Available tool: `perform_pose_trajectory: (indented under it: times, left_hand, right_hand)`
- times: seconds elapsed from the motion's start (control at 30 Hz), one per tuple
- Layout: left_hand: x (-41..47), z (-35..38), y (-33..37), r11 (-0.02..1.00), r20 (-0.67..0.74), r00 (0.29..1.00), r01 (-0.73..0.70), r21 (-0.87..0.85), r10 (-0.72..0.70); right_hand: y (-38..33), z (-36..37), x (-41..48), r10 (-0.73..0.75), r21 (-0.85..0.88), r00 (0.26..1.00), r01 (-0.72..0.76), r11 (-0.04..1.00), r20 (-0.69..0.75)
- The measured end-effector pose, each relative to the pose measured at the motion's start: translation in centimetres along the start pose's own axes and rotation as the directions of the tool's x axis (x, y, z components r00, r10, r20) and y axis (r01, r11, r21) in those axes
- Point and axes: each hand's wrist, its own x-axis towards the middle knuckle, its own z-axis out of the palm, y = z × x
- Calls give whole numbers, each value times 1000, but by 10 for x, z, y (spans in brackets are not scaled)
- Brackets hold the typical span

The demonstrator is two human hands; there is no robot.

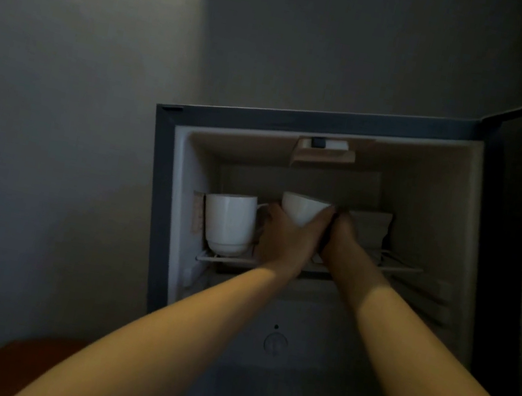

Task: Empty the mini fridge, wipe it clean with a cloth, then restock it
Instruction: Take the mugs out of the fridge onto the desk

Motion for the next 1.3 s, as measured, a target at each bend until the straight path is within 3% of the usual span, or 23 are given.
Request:
perform_pose_trajectory:
  times: [0.1, 0.17, 0.27, 0.33, 0.47, 0.67, 0.83, 1.07, 1.3]
  left_hand:
    - [0, 4, 3, 1000, 20, 1000, -7, -26, 7]
    - [-1, 5, 2, 999, 19, 999, -42, -9, 42]
    - [-2, 5, 2, 996, 24, 996, -88, 30, 87]
    - [2, 4, 3, 995, 59, 994, -94, -17, 95]
    - [8, 0, -2, 981, 98, 985, -125, -146, 140]
    - [0, -3, -12, 928, 39, 963, -245, -282, 266]
    - [-6, -19, -16, 907, 38, 932, -340, -250, 360]
    - [-19, -47, 3, 880, 58, 905, -392, -268, 421]
    - [-60, -80, 10, 818, -28, 848, -520, -245, 530]
  right_hand:
    - [-3, 0, -5, 55, 200, 998, -62, 978, 41]
    - [-6, -1, -11, 6, 179, 1000, -5, 984, -6]
    - [-5, -1, -13, -37, 300, 997, 55, 952, -67]
    - [-6, -3, -12, -37, 313, 998, 49, 948, -42]
    - [-10, -2, -19, -65, 332, 998, 65, 941, -11]
    - [-13, 0, -48, -91, 233, 995, 77, 969, 50]
    - [-12, 6, -64, -103, 157, 989, 85, 984, 105]
    - [-17, 18, -94, -142, 231, 981, 109, 967, 132]
    - [-23, 29, -141, -12, 226, 984, -29, 974, 178]
